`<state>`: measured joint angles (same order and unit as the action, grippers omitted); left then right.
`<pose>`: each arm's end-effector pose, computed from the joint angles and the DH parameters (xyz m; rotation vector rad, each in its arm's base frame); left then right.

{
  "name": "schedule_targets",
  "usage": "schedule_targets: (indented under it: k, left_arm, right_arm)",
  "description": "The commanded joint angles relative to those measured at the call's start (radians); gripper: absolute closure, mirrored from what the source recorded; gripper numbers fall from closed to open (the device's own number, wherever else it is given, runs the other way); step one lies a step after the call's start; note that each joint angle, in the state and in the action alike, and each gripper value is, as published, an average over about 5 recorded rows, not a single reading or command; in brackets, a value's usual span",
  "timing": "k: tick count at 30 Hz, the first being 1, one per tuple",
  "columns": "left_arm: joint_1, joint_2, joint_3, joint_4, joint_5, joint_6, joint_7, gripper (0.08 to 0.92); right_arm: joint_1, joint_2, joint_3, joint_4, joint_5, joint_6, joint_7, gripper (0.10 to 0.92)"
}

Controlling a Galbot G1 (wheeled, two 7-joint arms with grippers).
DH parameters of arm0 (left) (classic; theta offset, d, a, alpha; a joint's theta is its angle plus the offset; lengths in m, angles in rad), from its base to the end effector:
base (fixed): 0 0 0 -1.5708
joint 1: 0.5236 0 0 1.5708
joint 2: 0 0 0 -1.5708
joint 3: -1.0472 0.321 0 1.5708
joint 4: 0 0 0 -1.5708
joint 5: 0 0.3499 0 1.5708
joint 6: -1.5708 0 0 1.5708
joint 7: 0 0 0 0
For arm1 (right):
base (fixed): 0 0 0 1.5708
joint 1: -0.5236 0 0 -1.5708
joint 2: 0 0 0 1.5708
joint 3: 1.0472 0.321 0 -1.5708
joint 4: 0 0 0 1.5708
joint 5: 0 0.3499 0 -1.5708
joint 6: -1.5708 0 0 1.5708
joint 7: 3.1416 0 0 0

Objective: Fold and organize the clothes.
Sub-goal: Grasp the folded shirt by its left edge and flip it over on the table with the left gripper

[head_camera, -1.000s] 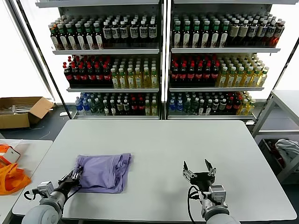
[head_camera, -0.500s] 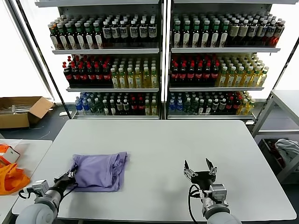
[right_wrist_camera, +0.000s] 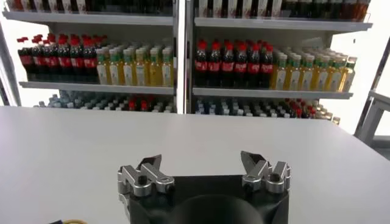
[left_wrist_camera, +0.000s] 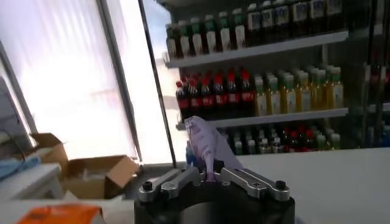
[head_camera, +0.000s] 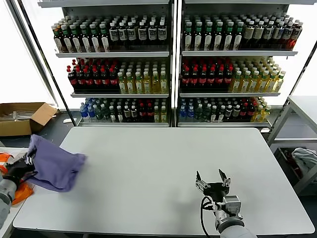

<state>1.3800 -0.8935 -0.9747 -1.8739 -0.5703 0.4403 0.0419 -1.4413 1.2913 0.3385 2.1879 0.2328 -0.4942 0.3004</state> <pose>0.2587 0.2492 -0.1715 0.2242 -2.8563 -0.2242 0.2097 0.0178 -0.2263 0.0412 -2.8155 0.0762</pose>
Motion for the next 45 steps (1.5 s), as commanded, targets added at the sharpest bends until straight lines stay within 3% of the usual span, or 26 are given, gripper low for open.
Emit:
schedule_targets:
  k: [1, 7, 11, 24, 29, 36, 45]
  left_arm:
    - [0.027, 0.04, 0.08, -0.214, 0.242, -0.006, 0.038, 0.89]
    - [0.069, -0.107, 0.484, -0.141, 0.369, -0.001, 0.031, 0.89]
    - [0.035, -0.149, 0.591, -0.092, 0.322, 0.031, -0.001, 0.89]
    - [-0.088, -0.135, 0.62, -0.191, 0.058, 0.123, -0.108, 0.89]
    - [-0.122, -0.199, 0.694, -0.201, -0.059, 0.083, -0.147, 0.89]
    - [-0.172, -0.324, 0.76, -0.12, -0.112, -0.004, -0.172, 0.883]
    - [-0.157, -0.378, 0.722, -0.164, -0.261, -0.063, -0.162, 0.66]
  right_arm:
    - [-0.01, 0.005, 0.004, -0.005, -0.001, 0.005, 0.0, 0.203]
    - [-0.03, 0.016, 0.015, 0.007, -0.009, 0.005, 0.0, 0.203]
    - [-0.045, 0.017, 0.026, 0.011, -0.014, 0.007, 0.001, 0.203]
    - [-0.037, 0.052, -0.003, -0.019, -0.051, 0.009, -0.001, 0.203]
    - [-0.028, 0.059, -0.014, -0.023, -0.064, 0.001, -0.001, 0.203]
    - [-0.032, 0.058, -0.021, -0.029, -0.067, -0.005, -0.006, 0.203]
    - [-0.009, 0.074, -0.048, -0.061, -0.054, -0.005, 0.0, 0.203]
